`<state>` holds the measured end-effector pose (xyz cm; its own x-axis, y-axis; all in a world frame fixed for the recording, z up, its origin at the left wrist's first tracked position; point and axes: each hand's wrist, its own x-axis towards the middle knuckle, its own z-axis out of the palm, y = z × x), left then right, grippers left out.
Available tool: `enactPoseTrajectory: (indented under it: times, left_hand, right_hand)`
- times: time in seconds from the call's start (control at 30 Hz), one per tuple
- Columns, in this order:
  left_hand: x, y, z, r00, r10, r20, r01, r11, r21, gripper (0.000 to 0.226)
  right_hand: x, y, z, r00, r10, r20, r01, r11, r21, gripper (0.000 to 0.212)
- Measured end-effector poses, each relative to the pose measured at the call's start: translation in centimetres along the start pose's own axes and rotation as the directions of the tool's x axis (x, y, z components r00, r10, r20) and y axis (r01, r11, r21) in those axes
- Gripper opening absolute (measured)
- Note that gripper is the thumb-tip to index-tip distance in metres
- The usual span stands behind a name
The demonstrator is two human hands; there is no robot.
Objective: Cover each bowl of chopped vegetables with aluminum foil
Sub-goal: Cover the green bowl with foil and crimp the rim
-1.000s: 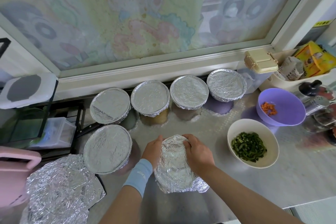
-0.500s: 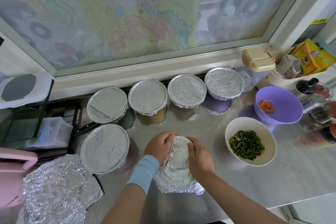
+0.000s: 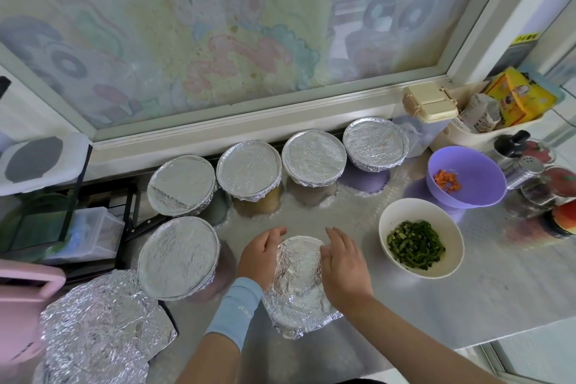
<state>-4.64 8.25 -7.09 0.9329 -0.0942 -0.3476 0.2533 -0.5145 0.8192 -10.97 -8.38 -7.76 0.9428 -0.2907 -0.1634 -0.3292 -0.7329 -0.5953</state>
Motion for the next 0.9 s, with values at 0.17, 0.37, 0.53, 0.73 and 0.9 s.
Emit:
enactPoseTrajectory:
  times: [0.17, 0.37, 0.53, 0.73, 0.9]
  left_hand:
    - [-1.5, -0.6, 0.9, 0.993, -0.119, 0.015, 0.119, 0.959, -0.258, 0.032]
    - [-1.6, -1.1, 0.7, 0.961, -0.248, 0.119, 0.275, 0.882, -0.381, 0.053]
    - [-2.0, -1.5, 0.5, 0.991, -0.131, 0.026, 0.133, 0.985, -0.11, 0.035]
    - [-0.5, 0.9, -0.1, 0.96, 0.269, 0.083, -0.277, 0.956, 0.1, 0.033]
    - [0.4, 1.2, 1.0, 0.933, 0.216, 0.288, -0.286, 0.93, 0.229, 0.032]
  right_hand:
    - [-2.5, 0.1, 1.1, 0.996, 0.073, 0.046, -0.082, 0.97, 0.231, 0.047]
    - [-1.8, 0.1, 0.6, 0.985, 0.161, 0.068, -0.174, 0.894, 0.412, 0.033]
    - [-0.9, 0.7, 0.5, 0.976, 0.169, 0.138, -0.212, 0.881, 0.422, 0.032]
    - [-4.3, -0.3, 1.2, 0.977, 0.115, -0.178, -0.078, 0.977, 0.199, 0.046]
    - [-5.5, 0.1, 2.5, 0.964, 0.252, -0.085, -0.2, 0.898, 0.393, 0.048]
